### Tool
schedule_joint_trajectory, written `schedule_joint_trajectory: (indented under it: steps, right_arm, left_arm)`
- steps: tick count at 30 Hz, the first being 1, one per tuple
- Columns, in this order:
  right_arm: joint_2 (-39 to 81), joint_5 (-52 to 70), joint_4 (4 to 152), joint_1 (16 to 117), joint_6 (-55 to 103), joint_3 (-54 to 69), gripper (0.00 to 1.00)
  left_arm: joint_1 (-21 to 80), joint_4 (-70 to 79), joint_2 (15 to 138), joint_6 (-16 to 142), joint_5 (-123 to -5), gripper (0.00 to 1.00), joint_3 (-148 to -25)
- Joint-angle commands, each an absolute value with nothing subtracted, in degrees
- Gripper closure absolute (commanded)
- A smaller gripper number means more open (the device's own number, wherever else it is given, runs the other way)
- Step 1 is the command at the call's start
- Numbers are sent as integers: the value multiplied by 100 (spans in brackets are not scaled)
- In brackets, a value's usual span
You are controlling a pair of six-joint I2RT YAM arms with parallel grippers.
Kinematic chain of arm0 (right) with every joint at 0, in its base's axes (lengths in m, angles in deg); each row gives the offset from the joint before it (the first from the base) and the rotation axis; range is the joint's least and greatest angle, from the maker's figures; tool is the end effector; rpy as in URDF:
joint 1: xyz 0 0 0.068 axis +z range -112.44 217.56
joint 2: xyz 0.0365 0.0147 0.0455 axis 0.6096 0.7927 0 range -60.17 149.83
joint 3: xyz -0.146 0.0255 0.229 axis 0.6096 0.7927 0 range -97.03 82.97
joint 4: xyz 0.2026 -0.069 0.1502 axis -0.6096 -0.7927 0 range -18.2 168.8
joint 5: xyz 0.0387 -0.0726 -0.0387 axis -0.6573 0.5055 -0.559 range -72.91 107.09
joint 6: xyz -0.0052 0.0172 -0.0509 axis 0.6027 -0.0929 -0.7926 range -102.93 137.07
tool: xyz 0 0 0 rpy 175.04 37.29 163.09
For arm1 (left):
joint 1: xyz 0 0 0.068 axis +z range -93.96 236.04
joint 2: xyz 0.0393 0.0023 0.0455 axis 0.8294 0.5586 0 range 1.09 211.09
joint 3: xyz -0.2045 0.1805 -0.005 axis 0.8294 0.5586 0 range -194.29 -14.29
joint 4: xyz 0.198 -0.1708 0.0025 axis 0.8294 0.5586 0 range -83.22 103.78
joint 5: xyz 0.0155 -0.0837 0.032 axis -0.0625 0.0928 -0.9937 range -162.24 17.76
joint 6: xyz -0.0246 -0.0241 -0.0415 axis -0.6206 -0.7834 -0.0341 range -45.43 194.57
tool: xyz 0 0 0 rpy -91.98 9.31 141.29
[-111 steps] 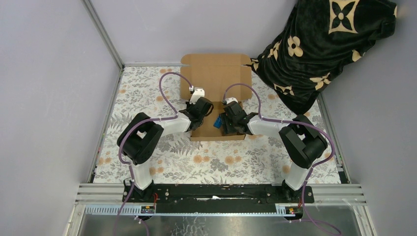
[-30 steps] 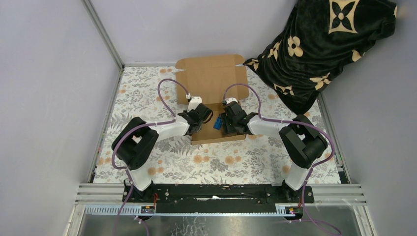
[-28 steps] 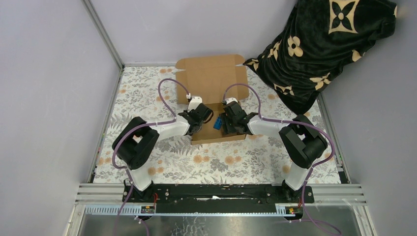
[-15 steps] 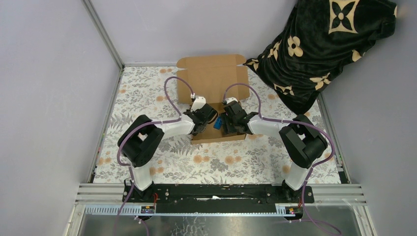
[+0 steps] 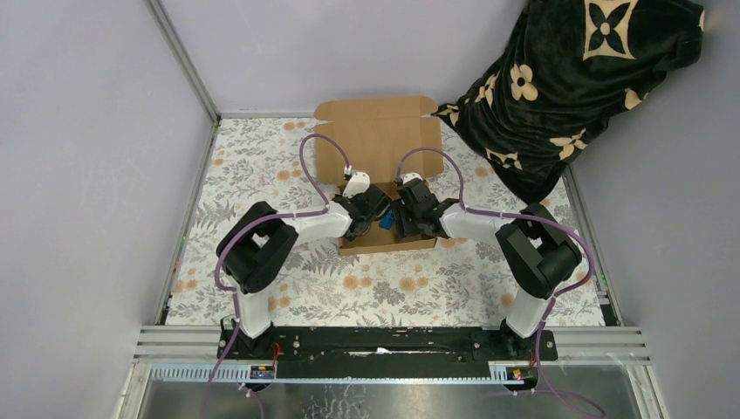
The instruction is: Fold the paper box
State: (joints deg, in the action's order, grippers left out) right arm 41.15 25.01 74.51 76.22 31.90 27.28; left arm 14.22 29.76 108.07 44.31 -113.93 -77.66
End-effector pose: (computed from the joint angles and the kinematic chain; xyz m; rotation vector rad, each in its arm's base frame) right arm 0.2813 0.2187 0.1554 -0.4446 2.4062 0.2501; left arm 0.2810 -0.2197 0.1481 0.0526 2.3678 0.4392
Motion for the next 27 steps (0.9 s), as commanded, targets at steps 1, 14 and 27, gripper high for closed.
schedule_joint_trajectory:
  steps: [1,14,27]
  right_arm:
    - [4301,2480,6483,7498,3236,2950,41]
    - [4217,2469,6466,7494,3249,2975,41]
    - [4011,2465,6355,7495,3191,2916,40]
  left_arm:
    - [1398,3426,11040,4644,-11986,100,-7827]
    - [1378,3315,11128,4654,-11884,100,-7860]
    - [1438,2630,10744,5049,-11515,53,-7668]
